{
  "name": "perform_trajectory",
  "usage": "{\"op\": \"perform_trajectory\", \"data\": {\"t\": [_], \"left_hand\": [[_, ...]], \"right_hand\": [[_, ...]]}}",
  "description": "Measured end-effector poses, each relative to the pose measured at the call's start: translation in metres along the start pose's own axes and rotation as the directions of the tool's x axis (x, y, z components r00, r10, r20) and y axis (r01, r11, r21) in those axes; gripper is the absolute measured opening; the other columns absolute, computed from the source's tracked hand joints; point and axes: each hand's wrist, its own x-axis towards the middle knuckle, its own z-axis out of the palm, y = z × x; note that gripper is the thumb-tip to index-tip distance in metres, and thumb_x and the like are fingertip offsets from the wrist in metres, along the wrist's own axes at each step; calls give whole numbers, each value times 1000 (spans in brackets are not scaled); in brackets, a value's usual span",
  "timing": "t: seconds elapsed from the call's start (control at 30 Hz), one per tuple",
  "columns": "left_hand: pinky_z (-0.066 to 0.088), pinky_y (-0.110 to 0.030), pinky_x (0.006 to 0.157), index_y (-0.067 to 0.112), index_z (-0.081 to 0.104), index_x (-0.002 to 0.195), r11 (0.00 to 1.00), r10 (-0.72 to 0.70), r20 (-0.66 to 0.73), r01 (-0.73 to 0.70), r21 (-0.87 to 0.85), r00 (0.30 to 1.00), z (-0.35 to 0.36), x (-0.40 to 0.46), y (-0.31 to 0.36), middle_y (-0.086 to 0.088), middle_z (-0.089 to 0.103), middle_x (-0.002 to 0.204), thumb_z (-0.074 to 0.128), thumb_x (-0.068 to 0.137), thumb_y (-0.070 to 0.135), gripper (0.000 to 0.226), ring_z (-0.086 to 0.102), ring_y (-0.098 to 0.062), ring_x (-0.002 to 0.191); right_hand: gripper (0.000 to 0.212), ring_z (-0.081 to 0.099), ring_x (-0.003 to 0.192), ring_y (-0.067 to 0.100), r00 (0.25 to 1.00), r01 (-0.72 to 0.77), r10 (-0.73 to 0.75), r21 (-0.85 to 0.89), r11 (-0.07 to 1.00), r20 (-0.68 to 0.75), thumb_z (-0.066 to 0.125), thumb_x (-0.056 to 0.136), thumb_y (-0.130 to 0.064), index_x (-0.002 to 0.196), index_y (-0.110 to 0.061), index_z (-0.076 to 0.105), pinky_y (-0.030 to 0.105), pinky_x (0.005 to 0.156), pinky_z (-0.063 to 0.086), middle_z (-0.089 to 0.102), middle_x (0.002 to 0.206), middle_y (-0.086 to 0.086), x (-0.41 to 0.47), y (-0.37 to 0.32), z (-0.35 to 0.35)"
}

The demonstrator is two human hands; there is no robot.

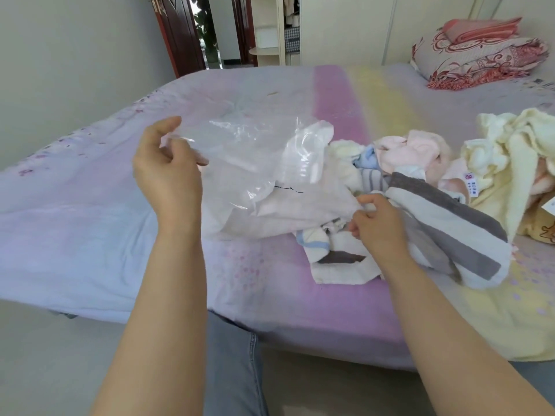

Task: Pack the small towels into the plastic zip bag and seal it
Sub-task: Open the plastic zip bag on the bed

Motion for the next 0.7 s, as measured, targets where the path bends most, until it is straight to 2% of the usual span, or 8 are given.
{"op": "perform_trajectory", "data": {"t": [0.1, 0.2, 0.3, 0.4, 0.53, 0.57, 0.63, 0.7], "left_hand": [[51, -23, 61, 32, 65, 111, 969, 52, 233, -105, 222, 971, 5, -2, 6, 18, 66, 54, 51, 90, 29, 25, 64, -4, 56], [54, -35, 76, 33, 63, 123, 884, 50, 490, -267, 384, 870, 12, -12, 2, 10, 70, 63, 55, 93, 43, 32, 68, -15, 76], [51, -37, 79, 32, 60, 130, 803, 60, 590, -390, 451, 805, 21, -27, -3, 3, 73, 80, 46, 99, 42, 35, 65, -23, 93], [46, -34, 69, 28, 63, 126, 803, 56, 626, -407, 435, 778, 22, -29, -9, 3, 66, 72, 42, 101, 34, 33, 61, -27, 85], [31, -31, 52, 34, 62, 75, 850, 2, 657, -348, 396, 754, 15, -8, -17, 7, 37, 47, 43, 100, 32, 31, 41, -17, 54], [31, -31, 52, 36, 62, 74, 864, -13, 645, -316, 392, 764, 12, -3, -16, 7, 37, 47, 44, 100, 31, 32, 39, -16, 52], [39, -31, 60, 34, 71, 103, 900, -17, 572, -236, 366, 820, 7, 7, -12, 6, 50, 55, 44, 101, 26, 28, 47, -22, 59], [45, -30, 65, 25, 66, 124, 951, 49, 395, -164, 263, 918, 1, 19, -5, 6, 64, 68, 43, 101, 21, 33, 52, -29, 67]], "right_hand": [[19, 66, 57, 13, 998, -25, 29, 79, 997, -56, 53, 91, -12, 95, -30, 48, 37, 63, 59, 69, 80, 10, 7, -12, 8], [27, 66, 51, 12, 1000, 1, 4, 181, 984, -28, 58, 91, -13, 87, -30, 38, 29, 56, 53, 68, 80, 9, 0, -18, 15], [23, 65, 70, 18, 982, 176, -175, -9, 984, 77, 50, 94, -11, 105, -30, 43, 30, 66, 49, 60, 80, -4, -20, -17, 24], [47, 55, 94, 16, 908, 418, -388, -274, 866, 160, 42, 89, 1, 125, -27, 50, 31, 74, 47, 57, 105, -7, -33, -20, 28], [56, 51, 107, 29, 730, 661, -632, -507, 553, 261, 52, 76, 5, 129, -14, 54, 39, 87, 43, 57, 117, 8, -22, -40, 38], [62, 49, 111, 29, 702, 698, -613, -523, 490, 362, 53, 74, 3, 134, -14, 50, 38, 90, 39, 56, 121, 8, -16, -46, 46], [69, 43, 123, 28, 650, 757, -534, -516, 400, 540, 53, 77, -2, 142, -17, 40, 37, 97, 32, 48, 133, 6, -3, -59, 67], [68, 34, 133, 23, 609, 793, -463, -502, 345, 644, 54, 83, -10, 146, -22, 34, 35, 101, 26, 38, 145, 2, 12, -68, 91]]}}
